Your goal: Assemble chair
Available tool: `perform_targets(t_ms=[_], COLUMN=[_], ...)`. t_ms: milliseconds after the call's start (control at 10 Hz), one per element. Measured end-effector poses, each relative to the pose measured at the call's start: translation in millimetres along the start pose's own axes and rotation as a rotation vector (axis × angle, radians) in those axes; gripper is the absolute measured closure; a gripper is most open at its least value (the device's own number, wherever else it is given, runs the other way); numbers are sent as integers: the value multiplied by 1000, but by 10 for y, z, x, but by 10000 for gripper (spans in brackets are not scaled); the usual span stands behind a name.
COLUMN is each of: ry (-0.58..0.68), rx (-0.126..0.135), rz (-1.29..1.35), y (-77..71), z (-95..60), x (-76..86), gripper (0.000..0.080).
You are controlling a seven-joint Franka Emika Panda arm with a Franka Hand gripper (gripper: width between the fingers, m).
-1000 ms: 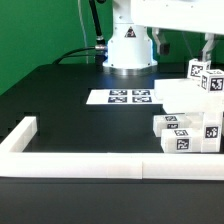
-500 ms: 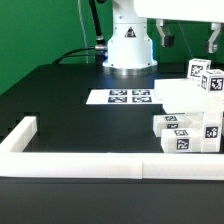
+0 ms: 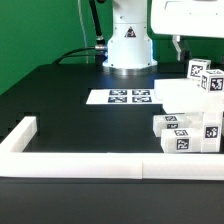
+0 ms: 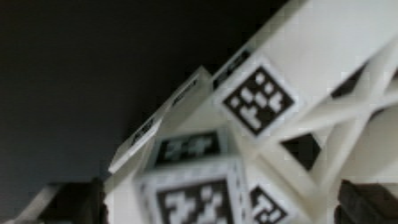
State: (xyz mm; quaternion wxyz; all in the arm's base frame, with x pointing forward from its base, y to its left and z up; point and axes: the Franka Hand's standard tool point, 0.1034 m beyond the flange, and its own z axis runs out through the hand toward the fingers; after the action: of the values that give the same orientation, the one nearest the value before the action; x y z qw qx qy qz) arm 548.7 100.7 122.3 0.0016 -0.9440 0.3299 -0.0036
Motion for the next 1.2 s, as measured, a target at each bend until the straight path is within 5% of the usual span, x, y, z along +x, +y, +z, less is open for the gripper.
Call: perform_targets(t_ms=[1000, 1200], ry=[-1, -1], rx=[-3, -4], rz=[-28, -28], y=[80, 78], z=[16, 16], x=[78, 75], gripper=[150, 414])
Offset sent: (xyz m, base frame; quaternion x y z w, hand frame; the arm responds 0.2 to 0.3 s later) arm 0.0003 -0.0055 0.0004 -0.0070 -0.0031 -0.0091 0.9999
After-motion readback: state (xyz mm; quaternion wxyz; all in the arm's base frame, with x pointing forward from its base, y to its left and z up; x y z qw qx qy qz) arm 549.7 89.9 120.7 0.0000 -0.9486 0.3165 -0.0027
